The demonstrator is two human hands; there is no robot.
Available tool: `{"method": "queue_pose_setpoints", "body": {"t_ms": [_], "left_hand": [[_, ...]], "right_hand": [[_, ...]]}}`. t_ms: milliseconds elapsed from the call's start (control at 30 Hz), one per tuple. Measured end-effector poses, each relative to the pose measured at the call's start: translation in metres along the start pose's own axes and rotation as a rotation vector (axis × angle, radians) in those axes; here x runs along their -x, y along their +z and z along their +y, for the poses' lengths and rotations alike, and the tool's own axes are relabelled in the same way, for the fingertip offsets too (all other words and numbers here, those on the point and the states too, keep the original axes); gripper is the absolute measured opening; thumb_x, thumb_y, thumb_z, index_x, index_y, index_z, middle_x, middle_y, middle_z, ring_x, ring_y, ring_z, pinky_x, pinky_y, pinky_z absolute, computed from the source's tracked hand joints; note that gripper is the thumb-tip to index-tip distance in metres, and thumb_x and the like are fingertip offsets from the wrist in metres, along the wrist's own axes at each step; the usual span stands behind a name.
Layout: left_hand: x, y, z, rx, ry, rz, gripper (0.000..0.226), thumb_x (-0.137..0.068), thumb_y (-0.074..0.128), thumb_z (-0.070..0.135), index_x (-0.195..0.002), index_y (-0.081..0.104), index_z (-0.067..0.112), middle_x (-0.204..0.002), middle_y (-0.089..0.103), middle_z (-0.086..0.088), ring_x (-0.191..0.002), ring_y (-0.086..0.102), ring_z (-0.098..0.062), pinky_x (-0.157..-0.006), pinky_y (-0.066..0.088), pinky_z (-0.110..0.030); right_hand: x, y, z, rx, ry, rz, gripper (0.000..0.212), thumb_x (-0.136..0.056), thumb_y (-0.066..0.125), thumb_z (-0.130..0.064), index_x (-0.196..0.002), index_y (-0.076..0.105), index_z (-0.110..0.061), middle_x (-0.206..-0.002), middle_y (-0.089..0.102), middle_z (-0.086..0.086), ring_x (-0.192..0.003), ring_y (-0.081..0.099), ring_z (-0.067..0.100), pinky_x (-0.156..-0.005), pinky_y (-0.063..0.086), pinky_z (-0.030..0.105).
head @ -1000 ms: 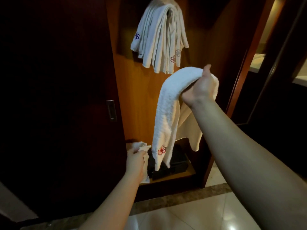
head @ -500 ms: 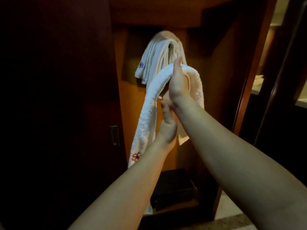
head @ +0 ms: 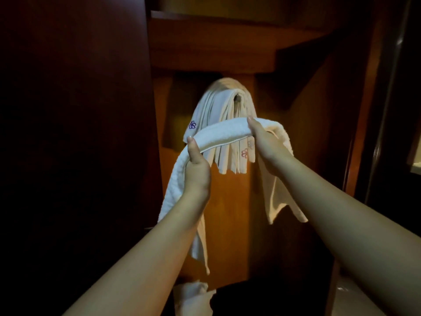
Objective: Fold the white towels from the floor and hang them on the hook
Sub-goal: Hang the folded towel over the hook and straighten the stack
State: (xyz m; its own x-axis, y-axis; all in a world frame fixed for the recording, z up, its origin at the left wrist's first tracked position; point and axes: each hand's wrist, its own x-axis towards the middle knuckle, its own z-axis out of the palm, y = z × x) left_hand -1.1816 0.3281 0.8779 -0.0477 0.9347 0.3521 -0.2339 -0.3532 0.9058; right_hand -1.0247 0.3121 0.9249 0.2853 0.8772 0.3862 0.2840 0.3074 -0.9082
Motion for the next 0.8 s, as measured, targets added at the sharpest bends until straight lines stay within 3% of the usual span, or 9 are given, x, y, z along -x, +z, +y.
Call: {"method": "queue_pose_setpoints", "body": {"t_ms": [133,200,267,333,433,500,567,667,800], "left_hand": [[-0.050,0.009,0.004,-0.085,0.064,-0.079,0.085,-0.091,0.017,0.081,-0.144,0.051,0.024,-0.106,0.070,0.011,-0.101,0.060,-0.003,-0.083,0.043,-0.023],[-0.072,0.018,0.007,-0.105,0.082,-0.147,0.084,-0.092,0.017,0.080,-0.144,0.049,0.023,-0.104,0.062,0.013,-0.094,0.057,0.002,-0.075,0.041,-0.017],[-0.093,0.027,0.013,-0.128,0.111,-0.207,0.085,-0.090,0.016,0.080,-0.146,0.047,0.024,-0.116,0.059,0.010,-0.097,0.053,0.001,-0.081,0.041,-0.018],[-0.113,0.038,0.018,-0.158,0.133,-0.245,0.096,-0.082,0.016,0.086,-0.146,0.047,0.022,-0.133,0.058,-0.001,-0.116,0.051,-0.011,-0.096,0.040,-0.029],[-0.145,0.057,0.026,-0.206,0.173,-0.279,0.106,-0.072,0.016,0.089,-0.145,0.051,0.022,-0.137,0.059,-0.003,-0.127,0.052,-0.018,-0.103,0.038,-0.033],[-0.171,0.070,0.029,-0.250,0.228,-0.306,0.087,-0.083,0.014,0.086,-0.124,0.063,0.026,-0.117,0.061,0.000,-0.106,0.058,-0.010,-0.091,0.041,-0.028],[-0.199,0.086,0.033,-0.261,0.242,-0.308,0.079,-0.085,0.013,0.085,-0.104,0.062,0.026,-0.107,0.060,0.000,-0.090,0.057,-0.006,-0.080,0.040,-0.025],[-0.242,0.111,0.035,-0.293,0.235,-0.262,0.097,-0.080,0.013,0.087,-0.136,0.060,0.024,-0.133,0.064,-0.003,-0.121,0.057,-0.017,-0.105,0.039,-0.034],[-0.286,0.142,0.035,-0.335,0.253,-0.222,0.104,-0.077,0.011,0.091,-0.144,0.054,0.023,-0.143,0.058,-0.007,-0.135,0.049,-0.022,-0.113,0.032,-0.037]], "right_hand": [[-0.034,-0.014,0.001,0.131,0.014,0.004,0.077,-0.094,0.035,-0.074,-0.142,0.049,-0.015,-0.139,0.056,0.009,-0.126,0.055,0.021,-0.112,0.039,0.039],[-0.053,-0.023,0.000,0.159,0.002,0.054,0.055,-0.096,0.035,-0.071,-0.117,0.059,-0.026,-0.116,0.063,-0.004,-0.104,0.060,0.006,-0.089,0.044,0.020],[-0.074,-0.032,-0.001,0.174,-0.024,0.098,0.041,-0.097,0.037,-0.070,-0.096,0.057,-0.035,-0.099,0.061,-0.010,-0.092,0.059,0.004,-0.075,0.038,0.015],[-0.099,-0.039,-0.003,0.149,-0.046,0.100,0.044,-0.093,0.041,-0.073,-0.100,0.061,-0.035,-0.108,0.063,-0.009,-0.100,0.058,0.004,-0.084,0.038,0.018],[-0.139,-0.050,-0.010,0.113,-0.071,0.042,0.080,-0.076,0.046,-0.084,-0.128,0.060,-0.025,-0.137,0.058,0.001,-0.125,0.053,0.011,-0.107,0.032,0.029],[-0.167,-0.058,-0.016,0.096,-0.105,0.027,0.092,-0.073,0.045,-0.085,-0.137,0.055,-0.019,-0.144,0.054,0.008,-0.134,0.049,0.019,-0.116,0.029,0.036],[-0.198,-0.066,-0.021,0.085,-0.150,0.030,0.088,-0.076,0.044,-0.083,-0.136,0.055,-0.020,-0.145,0.053,0.011,-0.137,0.047,0.023,-0.118,0.029,0.041],[-0.245,-0.079,-0.025,0.151,-0.158,-0.014,0.095,-0.078,0.040,-0.086,-0.148,0.044,-0.022,-0.153,0.046,0.009,-0.140,0.043,0.023,-0.117,0.027,0.040],[-0.305,-0.093,-0.024,0.177,-0.140,-0.008,0.098,-0.079,0.038,-0.088,-0.153,0.035,-0.024,-0.156,0.041,0.010,-0.142,0.041,0.027,-0.117,0.029,0.042]]}}
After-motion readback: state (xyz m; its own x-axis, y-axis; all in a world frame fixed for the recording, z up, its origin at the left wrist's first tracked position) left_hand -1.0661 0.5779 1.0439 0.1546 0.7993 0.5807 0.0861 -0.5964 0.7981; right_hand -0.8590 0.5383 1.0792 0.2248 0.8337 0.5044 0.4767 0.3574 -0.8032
